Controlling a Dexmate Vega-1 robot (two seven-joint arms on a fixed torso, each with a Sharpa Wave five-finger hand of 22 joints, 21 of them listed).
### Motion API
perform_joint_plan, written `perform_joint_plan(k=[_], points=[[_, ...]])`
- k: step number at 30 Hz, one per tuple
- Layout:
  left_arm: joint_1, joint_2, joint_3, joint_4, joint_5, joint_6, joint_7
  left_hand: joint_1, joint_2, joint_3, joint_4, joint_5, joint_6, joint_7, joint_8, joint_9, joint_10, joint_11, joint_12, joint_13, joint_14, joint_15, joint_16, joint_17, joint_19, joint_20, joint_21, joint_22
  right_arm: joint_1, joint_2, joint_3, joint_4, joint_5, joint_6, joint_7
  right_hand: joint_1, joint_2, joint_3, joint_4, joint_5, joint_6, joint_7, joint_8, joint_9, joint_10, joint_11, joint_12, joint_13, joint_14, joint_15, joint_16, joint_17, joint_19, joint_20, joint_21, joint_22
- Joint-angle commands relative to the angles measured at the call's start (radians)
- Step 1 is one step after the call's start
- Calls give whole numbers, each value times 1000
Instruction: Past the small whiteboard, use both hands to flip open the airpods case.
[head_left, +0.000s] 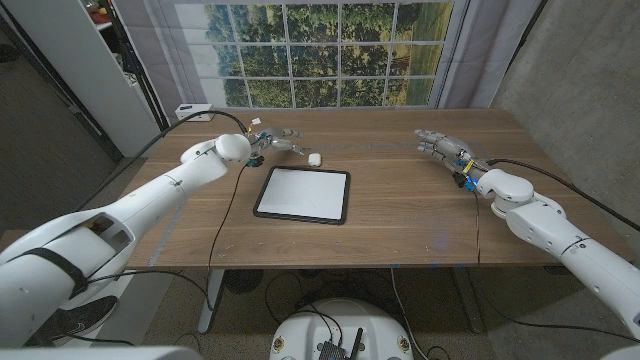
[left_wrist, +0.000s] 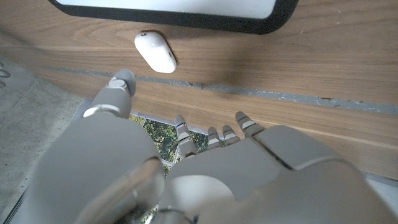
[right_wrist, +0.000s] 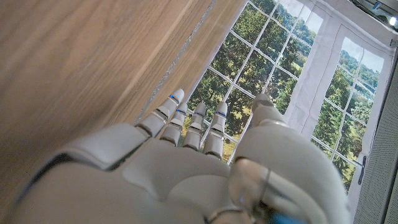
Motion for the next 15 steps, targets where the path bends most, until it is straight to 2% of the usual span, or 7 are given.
perform_joint_plan(k=[1, 9, 15], points=[[-89, -74, 82, 93, 97, 16, -19, 26, 1, -7, 5, 15, 42, 2, 18, 5, 3, -2, 8, -1, -52, -3, 4, 4, 4, 5, 9, 2, -46, -25, 41, 24, 34, 47, 26, -1, 10, -5, 0, 2, 6, 3, 1, 1, 9, 5, 7, 1, 2, -102, 8, 2, 3, 8, -4, 5], [-161, -87, 155, 115, 183, 36, -100, 40, 5, -19, 11, 27, 76, 3, 27, 7, -14, -1, 4, -4, -69, -1, -2, 4, -7, 6, 6, 2, -80, -43, 64, 19, 59, 57, 40, -2, 11, -7, 0, 2, 8, 8, 1, -2, 10, 6, 7, -1, 4, -102, 10, 3, 5, 8, -9, 5], [-211, -102, 216, 102, 266, 78, -164, 46, 9, -25, 14, 32, 92, 7, 30, 7, -23, 1, 2, -5, -76, -1, -3, 4, -12, 9, 4, 2, -112, -54, 87, 14, 79, 75, 47, -5, 11, -9, 2, 2, 6, 10, 0, -3, 12, 6, 8, -2, 5, -101, 12, 5, 6, 8, -12, 5]])
